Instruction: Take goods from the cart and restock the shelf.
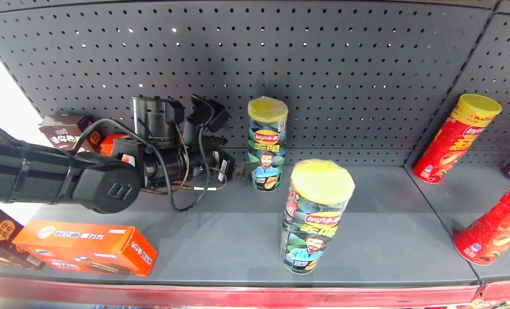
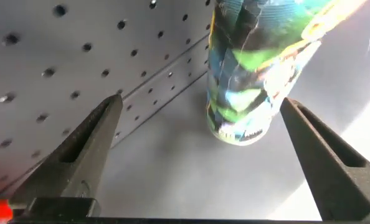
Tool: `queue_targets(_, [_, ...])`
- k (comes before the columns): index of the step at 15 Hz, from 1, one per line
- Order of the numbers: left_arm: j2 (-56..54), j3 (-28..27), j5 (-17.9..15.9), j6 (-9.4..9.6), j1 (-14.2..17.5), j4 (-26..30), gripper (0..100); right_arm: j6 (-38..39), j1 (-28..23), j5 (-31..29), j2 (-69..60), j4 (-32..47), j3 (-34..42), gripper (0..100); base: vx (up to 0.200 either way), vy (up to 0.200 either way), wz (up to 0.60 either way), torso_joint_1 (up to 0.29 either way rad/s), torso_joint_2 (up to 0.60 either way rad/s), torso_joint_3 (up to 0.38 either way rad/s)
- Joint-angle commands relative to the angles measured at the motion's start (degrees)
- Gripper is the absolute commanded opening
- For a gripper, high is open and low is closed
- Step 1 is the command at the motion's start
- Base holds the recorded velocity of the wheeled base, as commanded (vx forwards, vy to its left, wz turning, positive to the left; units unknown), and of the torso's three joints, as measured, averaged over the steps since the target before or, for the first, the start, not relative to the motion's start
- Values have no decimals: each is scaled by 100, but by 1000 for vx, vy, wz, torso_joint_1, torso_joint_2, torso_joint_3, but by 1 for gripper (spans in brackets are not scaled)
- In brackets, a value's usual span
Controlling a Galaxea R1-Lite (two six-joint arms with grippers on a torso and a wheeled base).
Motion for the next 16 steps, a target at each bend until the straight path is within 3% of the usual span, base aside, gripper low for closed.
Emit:
queue_targets(1, [-237, 136, 10, -1, 43, 0, 100, -2, 1, 5, 9, 0, 0, 100, 0, 0, 0, 0, 0, 0])
queue_targets(6, [-316, 216, 1126, 34, -1, -53, 100, -2, 1, -4, 9, 0, 0, 100, 0, 0, 0, 0, 0, 0])
queue_targets(8, [-307, 207, 1223, 78, -1, -62, 100, -2, 1, 5, 9, 0, 0, 100, 0, 0, 0, 0, 0, 0])
queue_targets(9, [-237, 198, 1425, 289, -10, -62, 100, -2, 1, -4, 9, 0, 0, 100, 0, 0, 0, 0, 0, 0])
queue_targets(10, [-158, 198, 1522, 360, -10, -123, 100, -2, 1, -4, 9, 0, 0, 100, 0, 0, 0, 0, 0, 0])
queue_targets(13, [132, 216, 1786, 368, -27, -580, 100, -2, 1, -4, 9, 0, 0, 100, 0, 0, 0, 0, 0, 0])
queue_targets(16, [281, 207, 1838, 360, -80, -616, 100, -2, 1, -4, 9, 0, 0, 100, 0, 0, 0, 0, 0, 0])
